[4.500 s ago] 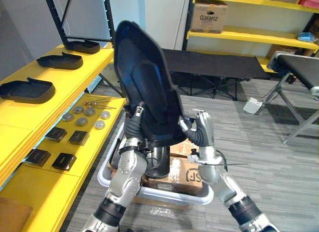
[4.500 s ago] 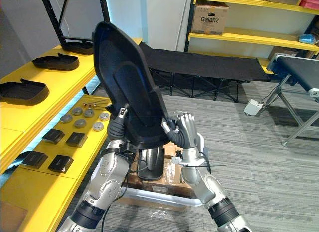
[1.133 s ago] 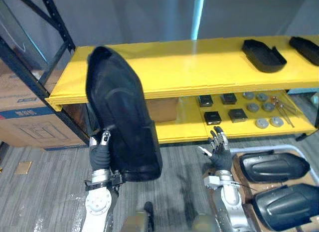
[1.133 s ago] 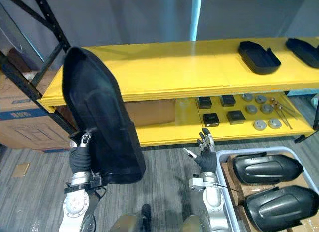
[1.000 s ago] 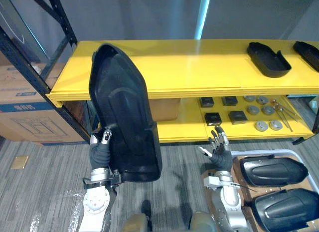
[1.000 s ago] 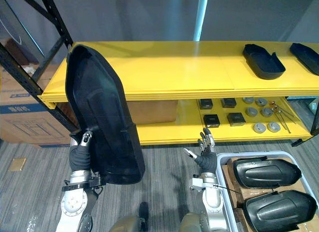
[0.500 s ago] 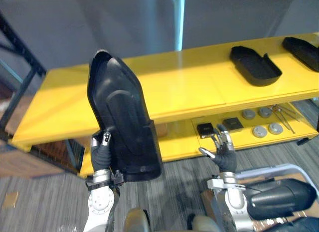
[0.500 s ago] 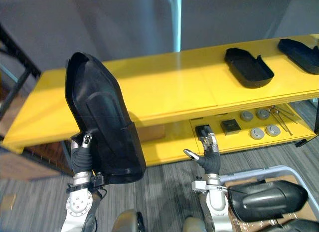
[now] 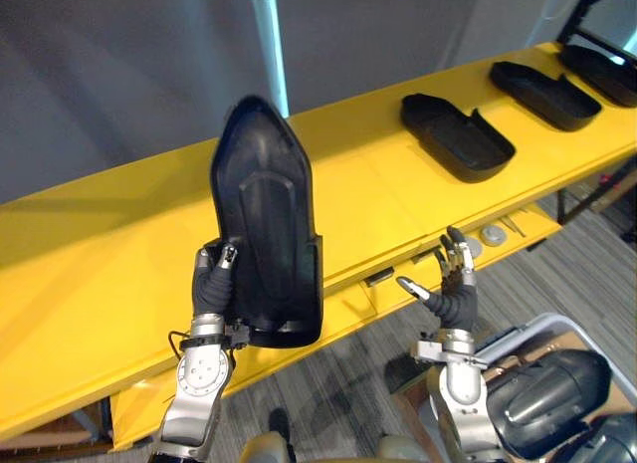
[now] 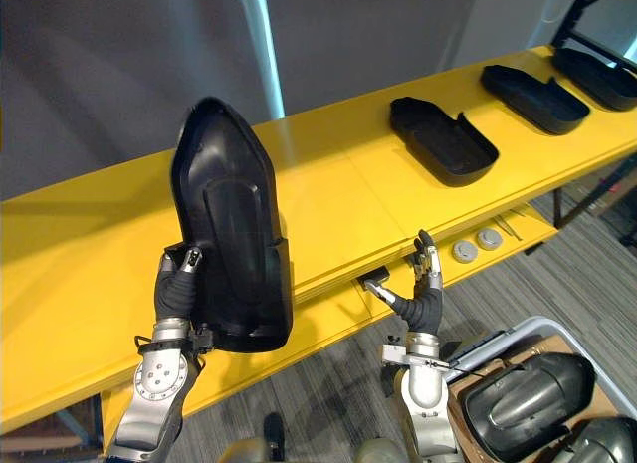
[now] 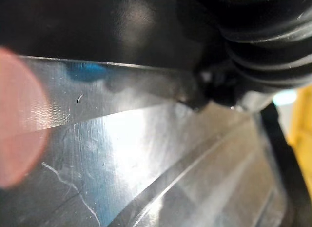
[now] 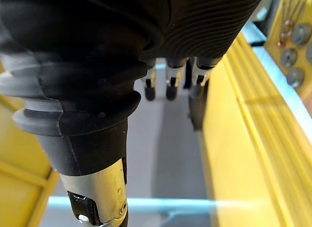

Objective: Walk over and take plastic housings, then place them on the shelf

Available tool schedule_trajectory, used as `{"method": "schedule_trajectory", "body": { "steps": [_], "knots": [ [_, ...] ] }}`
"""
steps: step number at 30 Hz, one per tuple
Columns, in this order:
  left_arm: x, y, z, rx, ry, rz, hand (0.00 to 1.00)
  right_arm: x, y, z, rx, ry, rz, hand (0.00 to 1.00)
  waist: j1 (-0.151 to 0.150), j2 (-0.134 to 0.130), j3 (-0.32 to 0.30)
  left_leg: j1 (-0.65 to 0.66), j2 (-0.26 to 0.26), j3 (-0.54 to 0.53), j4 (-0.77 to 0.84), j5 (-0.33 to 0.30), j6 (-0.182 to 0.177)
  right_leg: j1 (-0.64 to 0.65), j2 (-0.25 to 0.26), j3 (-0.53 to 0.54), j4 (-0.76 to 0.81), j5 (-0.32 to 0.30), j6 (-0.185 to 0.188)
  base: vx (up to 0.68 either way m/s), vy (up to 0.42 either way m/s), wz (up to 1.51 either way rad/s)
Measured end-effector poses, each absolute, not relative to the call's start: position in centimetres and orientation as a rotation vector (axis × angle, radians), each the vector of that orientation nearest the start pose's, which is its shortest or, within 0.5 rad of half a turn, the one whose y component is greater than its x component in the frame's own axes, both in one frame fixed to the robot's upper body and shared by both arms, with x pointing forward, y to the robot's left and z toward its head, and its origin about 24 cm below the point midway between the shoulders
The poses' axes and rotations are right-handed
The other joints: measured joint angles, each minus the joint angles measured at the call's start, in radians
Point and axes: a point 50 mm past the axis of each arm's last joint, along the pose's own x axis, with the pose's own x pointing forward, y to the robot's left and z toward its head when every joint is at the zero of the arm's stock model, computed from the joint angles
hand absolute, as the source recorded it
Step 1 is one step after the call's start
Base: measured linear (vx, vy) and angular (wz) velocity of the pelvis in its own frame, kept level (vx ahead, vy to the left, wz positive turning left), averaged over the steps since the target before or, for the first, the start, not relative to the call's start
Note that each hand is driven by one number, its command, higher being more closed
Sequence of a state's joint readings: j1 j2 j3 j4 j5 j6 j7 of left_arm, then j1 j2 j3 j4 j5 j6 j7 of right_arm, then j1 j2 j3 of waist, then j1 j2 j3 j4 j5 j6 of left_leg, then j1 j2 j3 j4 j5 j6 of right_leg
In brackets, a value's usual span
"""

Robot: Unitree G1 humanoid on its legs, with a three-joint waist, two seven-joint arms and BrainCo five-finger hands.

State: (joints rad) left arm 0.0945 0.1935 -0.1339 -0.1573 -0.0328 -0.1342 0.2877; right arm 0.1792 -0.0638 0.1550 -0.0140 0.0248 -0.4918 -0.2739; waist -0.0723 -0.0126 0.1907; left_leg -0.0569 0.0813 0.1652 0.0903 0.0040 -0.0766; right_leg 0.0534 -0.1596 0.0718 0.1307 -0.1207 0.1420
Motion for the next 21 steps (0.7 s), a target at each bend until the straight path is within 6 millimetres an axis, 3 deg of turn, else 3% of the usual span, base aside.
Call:
{"method": "schedule_trajectory", "body": {
  "steps": [4,9,13,21],
  "knots": [
    [24.0,15.1,6.6,0.055,-0.13,0.082,1.0,20.6,-14.9,4.8,0.016,-0.293,-0.136,0.0,-0.028,0.017,-0.01,0.006,0.0,-0.006,-0.032,0.015,-0.01,0.006,0.006,-0.022,-0.03,-0.001,-0.001,-0.06,-0.042,-0.02],
    [26.5,15.1,8.0,-0.091,-0.108,0.152,1.0,20.6,-15.1,5.9,0.003,-0.342,-0.116,0.0,-0.05,0.028,-0.024,0.031,-0.007,-0.001,-0.1,0.059,-0.009,-0.015,0.009,-0.019,-0.016,0.001,0.0,-0.07,-0.008,-0.01],
    [29.0,16.2,8.6,-0.241,-0.06,0.343,1.0,20.7,-14.0,6.4,0.012,-0.36,-0.051,0.0,-0.058,0.028,-0.024,0.049,-0.008,0.014,-0.135,0.082,-0.009,-0.029,0.013,-0.004,-0.015,0.007,0.0,-0.05,0.009,-0.11],
    [32.0,18.5,9.8,-0.305,-0.011,0.598,1.0,21.2,-11.9,7.1,0.018,-0.391,0.104,0.0,-0.103,0.028,-0.025,0.055,-0.002,0.04,-0.145,0.086,-0.008,-0.04,0.021,0.023,-0.016,0.023,0.0,0.0,0.0,-0.1]
  ]
}}
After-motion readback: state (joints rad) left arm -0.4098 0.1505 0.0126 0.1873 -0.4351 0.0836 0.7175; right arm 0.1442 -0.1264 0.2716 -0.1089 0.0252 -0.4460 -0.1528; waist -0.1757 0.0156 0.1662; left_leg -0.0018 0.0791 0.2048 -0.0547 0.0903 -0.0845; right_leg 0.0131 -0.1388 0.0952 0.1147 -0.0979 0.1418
